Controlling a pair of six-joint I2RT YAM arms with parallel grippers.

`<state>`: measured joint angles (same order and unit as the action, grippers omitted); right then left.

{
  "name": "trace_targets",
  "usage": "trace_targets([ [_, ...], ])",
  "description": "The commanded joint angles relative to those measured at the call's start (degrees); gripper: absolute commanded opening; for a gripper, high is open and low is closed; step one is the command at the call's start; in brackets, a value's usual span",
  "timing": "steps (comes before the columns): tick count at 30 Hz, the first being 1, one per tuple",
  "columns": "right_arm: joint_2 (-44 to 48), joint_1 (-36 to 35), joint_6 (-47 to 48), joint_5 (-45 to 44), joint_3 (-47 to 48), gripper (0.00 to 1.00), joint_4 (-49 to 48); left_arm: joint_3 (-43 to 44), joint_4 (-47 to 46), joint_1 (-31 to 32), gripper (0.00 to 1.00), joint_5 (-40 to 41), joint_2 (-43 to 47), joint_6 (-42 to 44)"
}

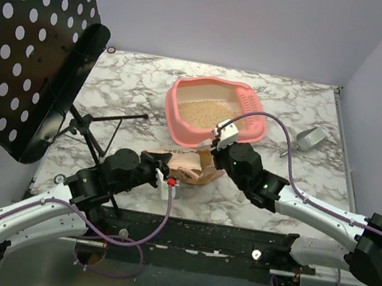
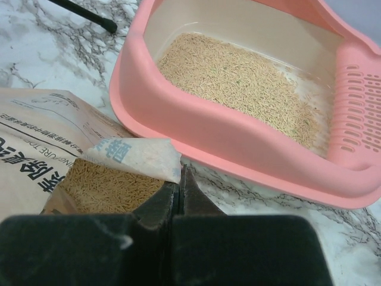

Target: Fill the litter box with clean litter

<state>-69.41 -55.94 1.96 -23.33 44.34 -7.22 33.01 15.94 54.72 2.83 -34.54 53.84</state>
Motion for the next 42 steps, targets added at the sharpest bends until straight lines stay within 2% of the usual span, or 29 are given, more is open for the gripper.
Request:
trace_targets([
  [1, 0.8, 2.2, -0.4, -9.6, 4.8, 0.06, 2.8, -2.1, -2.3, -0.6, 0.0, -2.8, 1.5, -2.9],
  [4, 2.6, 3.0, -1.8, -6.5, 8.6, 0.32, 9.5, -2.9, -4.2, -0.6, 0.0, -2.8, 1.9, -3.5],
  [8, 5.5, 6.2, -5.5, -7.5, 15.7, 0.71, 19.0, -4.4, -6.4, -0.5, 0.01, -2.7, 3.4, -4.0],
  [10, 7.1, 9.6, -6.0, -4.8, 18.2, 0.72, 22.9, -5.5, -7.9, -0.4, 0.02, -1.9, 4.4, -3.8],
  [13, 8.8, 13.6, -6.8, -6.8, 19.7, 0.73, 25.1, -7.2, -11.2, -0.3, 0.07, 0.5, 5.7, -3.4],
  [15, 9.5, 18.7, -9.8, -7.0, 19.4, 0.75, 25.2, -7.4, -12.1, -0.3, 0.11, 1.2, 6.2, -3.0],
  [20, 6.4, 33.6, -21.4, -4.1, 17.8, 0.79, 25.9, -6.6, -12.3, -0.3, 0.16, 0.2, 5.7, -3.1],
  [24, 1.1, 40.6, -32.2, -6.0, 16.1, 0.79, 26.8, -4.2, -10.1, -0.3, 0.17, -0.7, 4.2, -4.3],
  [26, -0.1, 42.5, -37.0, -7.6, 14.0, 0.79, 26.3, -2.0, -7.4, -0.2, 0.18, -0.8, 2.7, -5.5],
  [31, -5.5, 45.0, -38.7, -5.2, 10.9, 0.81, 22.9, 4.3, -1.8, -0.1, 0.21, -1.1, -1.2, -7.9],
  [36, -10.4, 48.1, -41.6, -2.8, 9.0, 0.82, 23.0, 9.7, 4.2, -0.1, 0.31, -1.3, -5.0, -10.9],
  [42, -15.1, 50.8, -43.3, -0.2, 9.5, 0.84, 23.9, 17.4, 13.7, -0.1, 0.47, -5.9, -9.3, -13.3],
])
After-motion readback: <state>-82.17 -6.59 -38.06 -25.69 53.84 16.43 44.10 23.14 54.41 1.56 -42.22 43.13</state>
